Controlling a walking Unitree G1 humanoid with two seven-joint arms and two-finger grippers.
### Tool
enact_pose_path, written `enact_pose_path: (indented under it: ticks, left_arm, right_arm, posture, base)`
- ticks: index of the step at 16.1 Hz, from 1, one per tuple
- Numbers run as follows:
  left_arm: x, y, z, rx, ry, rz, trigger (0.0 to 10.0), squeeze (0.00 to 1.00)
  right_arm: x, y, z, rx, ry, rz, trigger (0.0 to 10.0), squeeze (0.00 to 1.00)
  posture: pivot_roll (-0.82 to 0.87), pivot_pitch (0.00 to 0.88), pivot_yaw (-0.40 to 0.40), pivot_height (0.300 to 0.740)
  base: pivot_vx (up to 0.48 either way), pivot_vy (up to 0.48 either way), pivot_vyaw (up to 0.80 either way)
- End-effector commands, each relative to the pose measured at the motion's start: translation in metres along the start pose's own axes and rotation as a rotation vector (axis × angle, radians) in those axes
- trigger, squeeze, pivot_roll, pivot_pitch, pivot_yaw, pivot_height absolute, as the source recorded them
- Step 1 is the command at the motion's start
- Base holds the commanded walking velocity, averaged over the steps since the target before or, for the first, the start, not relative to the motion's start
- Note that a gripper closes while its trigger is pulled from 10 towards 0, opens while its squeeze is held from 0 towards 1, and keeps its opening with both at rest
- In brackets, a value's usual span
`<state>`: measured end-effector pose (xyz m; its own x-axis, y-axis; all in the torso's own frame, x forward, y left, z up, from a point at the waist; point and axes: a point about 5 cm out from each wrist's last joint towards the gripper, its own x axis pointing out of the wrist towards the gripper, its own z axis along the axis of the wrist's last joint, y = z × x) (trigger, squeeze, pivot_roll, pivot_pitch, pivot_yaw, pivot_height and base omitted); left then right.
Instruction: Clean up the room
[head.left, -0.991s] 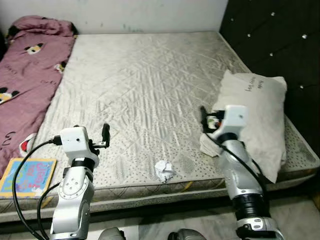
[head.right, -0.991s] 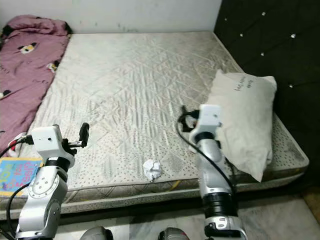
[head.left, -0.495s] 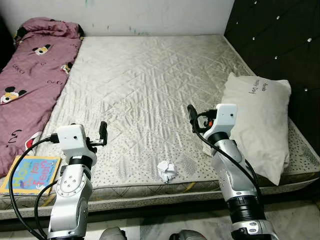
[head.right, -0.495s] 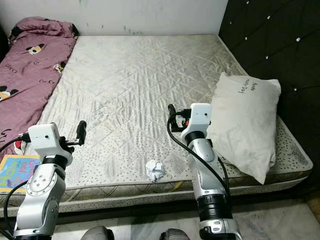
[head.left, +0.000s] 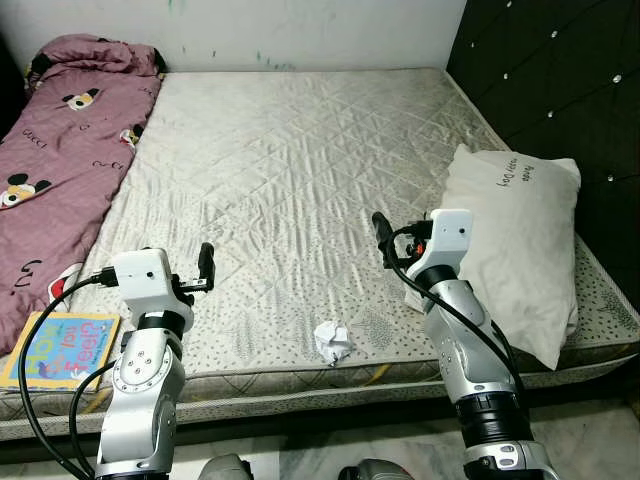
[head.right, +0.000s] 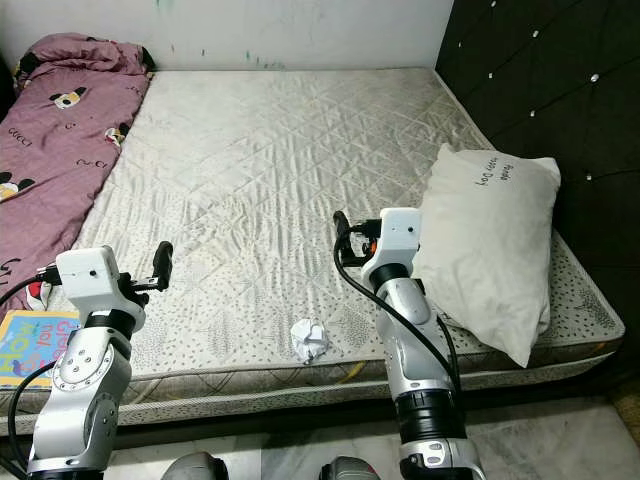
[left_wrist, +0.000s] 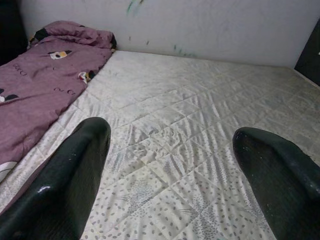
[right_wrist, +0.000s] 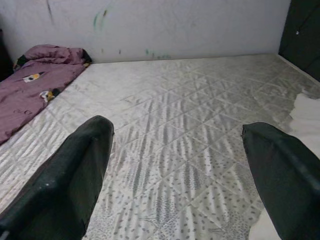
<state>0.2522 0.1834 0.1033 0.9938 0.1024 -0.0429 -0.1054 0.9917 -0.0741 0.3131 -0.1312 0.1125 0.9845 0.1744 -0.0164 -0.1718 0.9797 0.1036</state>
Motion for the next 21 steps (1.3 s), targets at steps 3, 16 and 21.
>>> enact_pose_path:
  ticks: [3, 16, 21]
  left_arm:
    - [0.001, -0.001, 0.004, -0.006, -0.009, -0.003, 10.0, 0.0]
    - [0.005, 0.006, 0.004, 0.011, -0.011, 0.082, 10.0, 0.0]
    - [0.007, 0.01, 0.004, -0.005, -0.004, 0.119, 10.0, 0.0]
  right_arm:
    - [0.0, 0.002, 0.004, 0.001, -0.009, 0.013, 10.0, 0.0]
    - [0.003, 0.006, 0.003, 0.002, -0.004, 0.051, 10.0, 0.0]
    - [0.007, 0.017, 0.005, -0.016, -0.008, 0.116, 10.0, 0.0]
  posture:
    - [-0.06, 0.018, -0.019, 0.695]
    - [-0.06, 0.018, -0.029, 0.62]
    - [-0.06, 0.022, -0.032, 0.62]
  base:
    - [0.0, 0.0, 0.0]
    - [0.0, 0.0, 0.0]
    - [0.0, 0.0, 0.15]
